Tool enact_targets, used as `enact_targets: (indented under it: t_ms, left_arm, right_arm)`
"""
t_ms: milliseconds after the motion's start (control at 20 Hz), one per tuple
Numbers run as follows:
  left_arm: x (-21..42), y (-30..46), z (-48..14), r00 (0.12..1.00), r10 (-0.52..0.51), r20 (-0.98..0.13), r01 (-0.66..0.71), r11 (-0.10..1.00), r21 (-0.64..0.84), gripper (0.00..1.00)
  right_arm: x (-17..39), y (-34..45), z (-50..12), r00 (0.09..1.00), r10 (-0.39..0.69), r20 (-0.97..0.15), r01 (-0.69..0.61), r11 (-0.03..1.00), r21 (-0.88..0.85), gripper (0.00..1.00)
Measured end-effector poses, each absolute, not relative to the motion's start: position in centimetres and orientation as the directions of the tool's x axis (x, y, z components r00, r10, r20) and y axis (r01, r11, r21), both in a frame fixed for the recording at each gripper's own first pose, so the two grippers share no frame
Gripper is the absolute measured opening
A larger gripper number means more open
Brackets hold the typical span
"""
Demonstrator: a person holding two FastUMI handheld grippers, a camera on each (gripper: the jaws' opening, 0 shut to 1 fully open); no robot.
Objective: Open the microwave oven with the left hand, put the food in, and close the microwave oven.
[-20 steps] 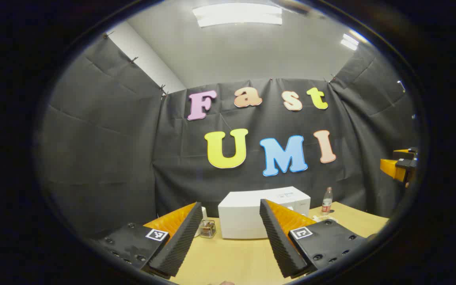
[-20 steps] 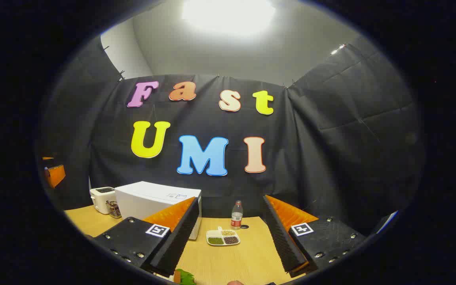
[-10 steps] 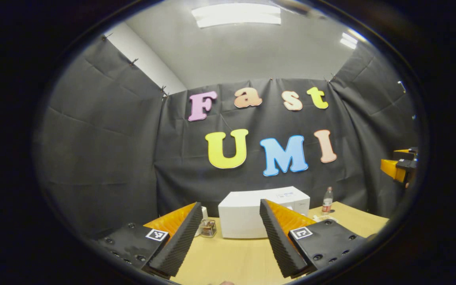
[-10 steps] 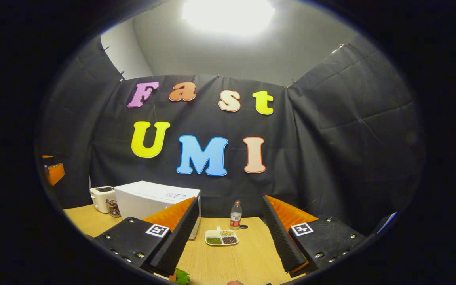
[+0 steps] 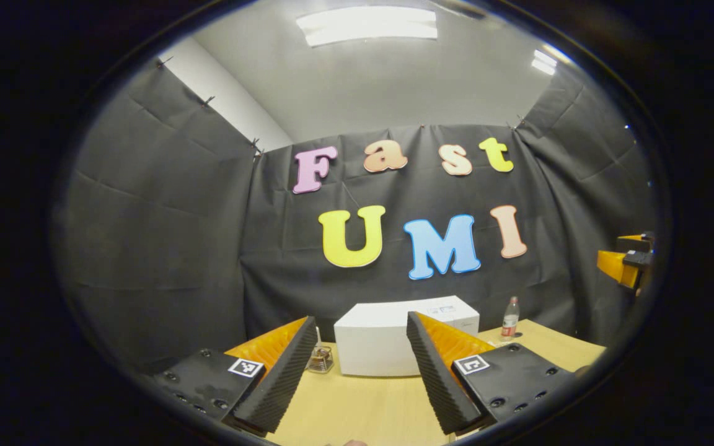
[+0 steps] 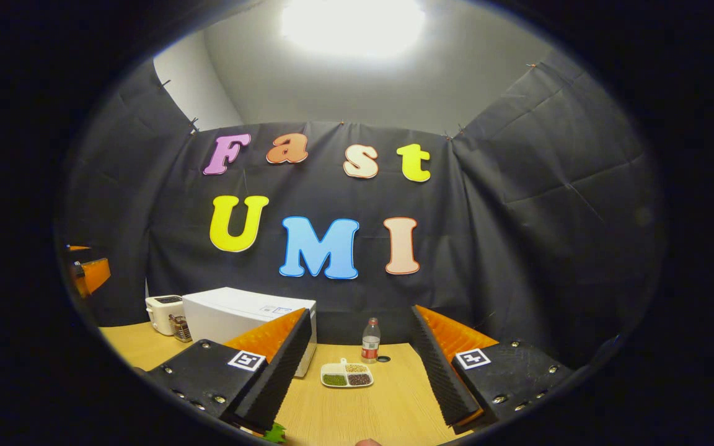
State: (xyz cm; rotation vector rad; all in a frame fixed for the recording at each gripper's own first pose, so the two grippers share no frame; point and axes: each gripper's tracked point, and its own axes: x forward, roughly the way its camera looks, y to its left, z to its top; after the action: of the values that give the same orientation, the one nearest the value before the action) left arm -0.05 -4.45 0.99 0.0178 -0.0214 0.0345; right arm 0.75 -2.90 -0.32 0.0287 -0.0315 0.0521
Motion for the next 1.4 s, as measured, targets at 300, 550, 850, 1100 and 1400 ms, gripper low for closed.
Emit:
enact_targets:
  t_ms: [300,550,850,1100,1400]
  left_arm:
    - [4.4,-6.8,-0.2,0.999,-0.023,0.028,0.022,0.999,0.026,0.97]
    - [10.6,-9.4,-2.6,0.992,-0.122,0.031,0.122,0.992,-0.010,0.97]
    - [17.8,-12.7,-5.8,0.977,-0.213,0.030,0.214,0.977,-0.020,0.98]
    - [22.4,-16.0,-10.0,0.961,-0.278,-0.011,0.277,0.960,-0.041,0.96]
    - [26.6,-20.7,-15.4,0.934,-0.349,-0.078,0.347,0.937,-0.036,0.96]
  right_arm:
    - [1.0,-2.6,-0.6,0.999,0.036,0.022,-0.037,0.998,0.046,0.96]
    - [1.8,-2.3,0.0,0.999,-0.039,0.032,0.038,0.999,0.029,0.96]
    - [3.0,-2.6,0.8,0.989,-0.145,0.038,0.145,0.989,0.002,0.96]
    - [2.9,-3.6,0.3,0.972,-0.235,0.023,0.236,0.971,-0.034,0.96]
    - [1.9,-5.5,-0.2,0.936,-0.352,-0.006,0.351,0.934,-0.065,0.95]
